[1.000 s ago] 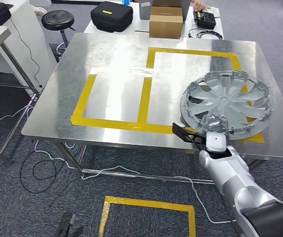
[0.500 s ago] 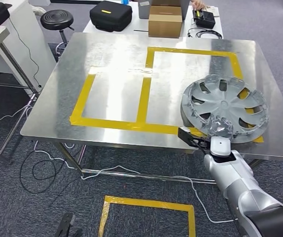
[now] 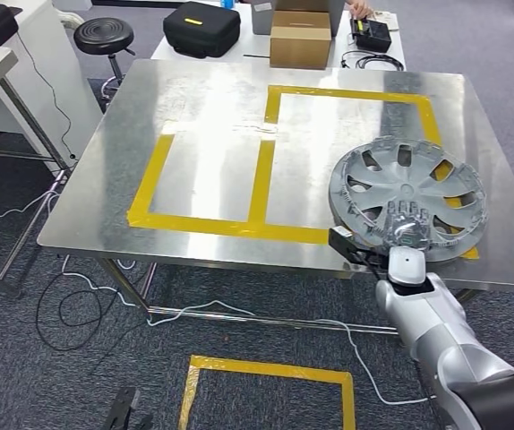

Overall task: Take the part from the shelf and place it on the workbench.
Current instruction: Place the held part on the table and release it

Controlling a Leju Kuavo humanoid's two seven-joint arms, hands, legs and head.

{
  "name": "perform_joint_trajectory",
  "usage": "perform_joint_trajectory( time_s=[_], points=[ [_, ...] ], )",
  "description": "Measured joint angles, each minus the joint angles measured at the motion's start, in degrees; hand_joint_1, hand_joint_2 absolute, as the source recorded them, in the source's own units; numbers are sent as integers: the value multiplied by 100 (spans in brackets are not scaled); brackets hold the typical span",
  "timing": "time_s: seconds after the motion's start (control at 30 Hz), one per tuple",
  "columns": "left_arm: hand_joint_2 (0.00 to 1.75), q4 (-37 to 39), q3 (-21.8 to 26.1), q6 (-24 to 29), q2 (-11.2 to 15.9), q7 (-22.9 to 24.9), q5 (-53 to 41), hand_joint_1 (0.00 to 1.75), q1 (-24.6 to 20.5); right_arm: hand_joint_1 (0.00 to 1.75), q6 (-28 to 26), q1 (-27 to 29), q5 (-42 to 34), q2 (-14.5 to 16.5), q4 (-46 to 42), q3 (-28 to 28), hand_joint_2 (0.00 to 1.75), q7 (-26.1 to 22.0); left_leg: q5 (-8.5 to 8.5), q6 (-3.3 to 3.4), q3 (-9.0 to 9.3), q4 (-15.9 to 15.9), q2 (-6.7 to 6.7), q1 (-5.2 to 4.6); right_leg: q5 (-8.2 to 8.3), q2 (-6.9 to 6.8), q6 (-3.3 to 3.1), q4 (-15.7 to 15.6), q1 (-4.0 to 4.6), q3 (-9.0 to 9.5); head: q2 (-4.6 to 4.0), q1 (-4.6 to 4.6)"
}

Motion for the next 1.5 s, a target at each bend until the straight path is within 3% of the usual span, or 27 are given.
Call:
perform_joint_trajectory(
  time_s=[0.37,0.83,1.03,1.23,1.37,1.5],
  points=[
    [175,0,-2,-39,-13,-158,-14,0,3,0,-1214,-514,12,-354,-682,-222,0,-724,0,0,0,0,0,0,1,0,0,0,0,0,0,0],
    [175,0,-9,-35,-40,-191,20,0,2,0,-1404,-444,-300,-422,-1670,-470,0,-1035,0,0,0,0,0,0,1,0,0,0,0,0,-1,1],
    [175,-3,-4,-39,-91,-304,173,0,11,0,-1680,265,-1004,-421,-3438,-455,0,-1448,-1,0,-2,0,-2,1,-1,-3,-2,0,1,-1,-1,1],
    [175,-9,17,-33,-131,-448,294,0,18,0,-2686,1530,-2355,-268,-5726,-443,0,-2323,-10,-2,-3,-2,-3,3,-11,-6,-8,0,4,0,0,1],
    [175,-17,43,-29,-164,-472,336,0,29,0,-2865,2228,-2557,-161,-6796,-426,0,-2501,-13,-4,-4,-3,-3,3,-14,-5,-12,0,5,-1,-1,0],
    [175,-26,55,-29,-175,-472,344,0,36,0,-2861,2449,-2598,-144,-7258,-424,0,-2518,-12,-3,-2,-3,-2,2,-11,-4,-10,-1,4,-1,0,0]
  ],
)
